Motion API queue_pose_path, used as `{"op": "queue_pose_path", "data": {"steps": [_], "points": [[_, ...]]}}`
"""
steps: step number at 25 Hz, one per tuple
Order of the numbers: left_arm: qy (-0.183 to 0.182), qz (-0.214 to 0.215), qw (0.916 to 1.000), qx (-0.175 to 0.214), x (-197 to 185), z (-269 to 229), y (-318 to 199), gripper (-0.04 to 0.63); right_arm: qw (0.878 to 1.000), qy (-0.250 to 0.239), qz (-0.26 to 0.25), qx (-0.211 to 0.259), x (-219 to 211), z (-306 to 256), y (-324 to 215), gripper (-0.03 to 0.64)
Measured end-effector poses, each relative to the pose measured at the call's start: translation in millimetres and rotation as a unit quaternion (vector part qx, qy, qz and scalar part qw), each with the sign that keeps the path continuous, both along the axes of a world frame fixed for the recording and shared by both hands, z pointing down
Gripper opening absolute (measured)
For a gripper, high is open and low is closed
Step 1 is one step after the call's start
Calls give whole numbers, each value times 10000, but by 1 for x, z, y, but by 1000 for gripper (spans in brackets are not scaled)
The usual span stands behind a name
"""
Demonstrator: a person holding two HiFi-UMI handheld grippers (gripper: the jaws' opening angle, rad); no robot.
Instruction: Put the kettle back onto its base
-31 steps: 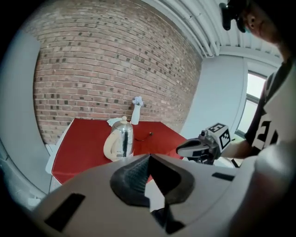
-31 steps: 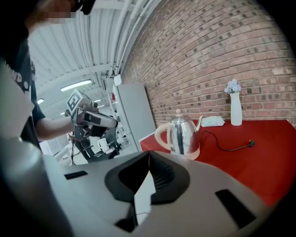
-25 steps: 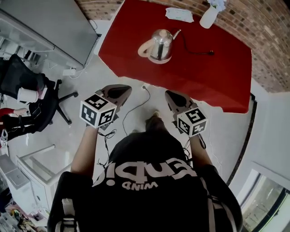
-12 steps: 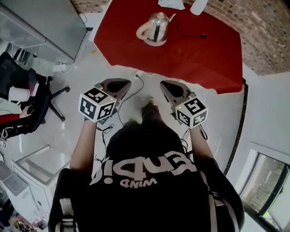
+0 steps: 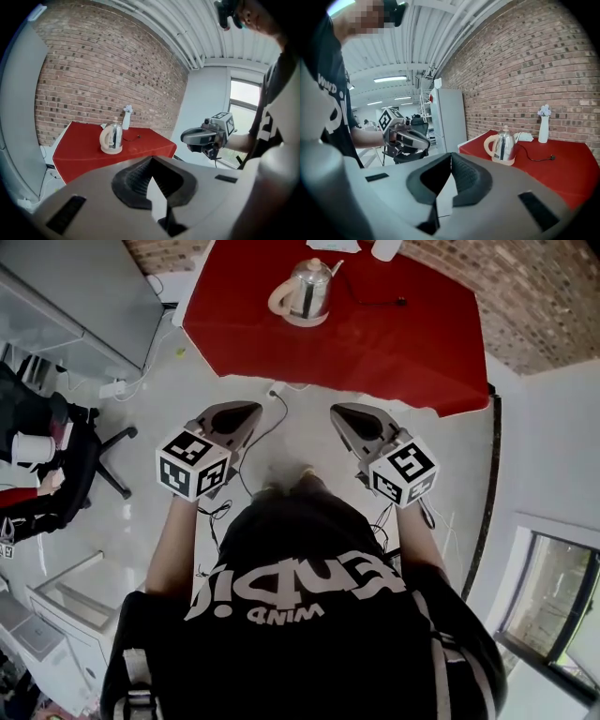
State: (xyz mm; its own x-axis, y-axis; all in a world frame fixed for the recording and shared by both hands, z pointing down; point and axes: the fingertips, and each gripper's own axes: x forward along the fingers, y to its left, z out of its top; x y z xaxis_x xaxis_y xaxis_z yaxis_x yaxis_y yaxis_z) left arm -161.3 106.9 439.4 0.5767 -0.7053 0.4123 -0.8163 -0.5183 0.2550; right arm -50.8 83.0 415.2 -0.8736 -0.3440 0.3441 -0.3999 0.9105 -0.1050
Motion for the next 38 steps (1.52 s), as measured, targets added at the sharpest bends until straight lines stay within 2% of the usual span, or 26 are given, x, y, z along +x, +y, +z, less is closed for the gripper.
{"op": "queue_pose_path", "data": {"steps": [11, 20, 26, 30, 38], "points": [[-141, 31, 9992, 364, 36, -21, 14, 8, 9992, -389, 13, -74, 42, -20, 9, 23], [-165, 148, 9974, 691, 86, -32, 30, 8, 9969, -717, -289, -117, 76, -27, 30, 23], [56, -2, 9944, 1059, 101, -59, 41, 8, 9950, -896, -434, -30, 90, -37, 46, 23], [85, -162, 9941, 1071, 100, -65, 42, 8, 9933, -1060, -452, -82, 97, -39, 47, 23], [-15, -74, 9944, 1058, 108, -63, 39, 8, 9920, -1075, -657, -46, 104, -42, 52, 23]]}}
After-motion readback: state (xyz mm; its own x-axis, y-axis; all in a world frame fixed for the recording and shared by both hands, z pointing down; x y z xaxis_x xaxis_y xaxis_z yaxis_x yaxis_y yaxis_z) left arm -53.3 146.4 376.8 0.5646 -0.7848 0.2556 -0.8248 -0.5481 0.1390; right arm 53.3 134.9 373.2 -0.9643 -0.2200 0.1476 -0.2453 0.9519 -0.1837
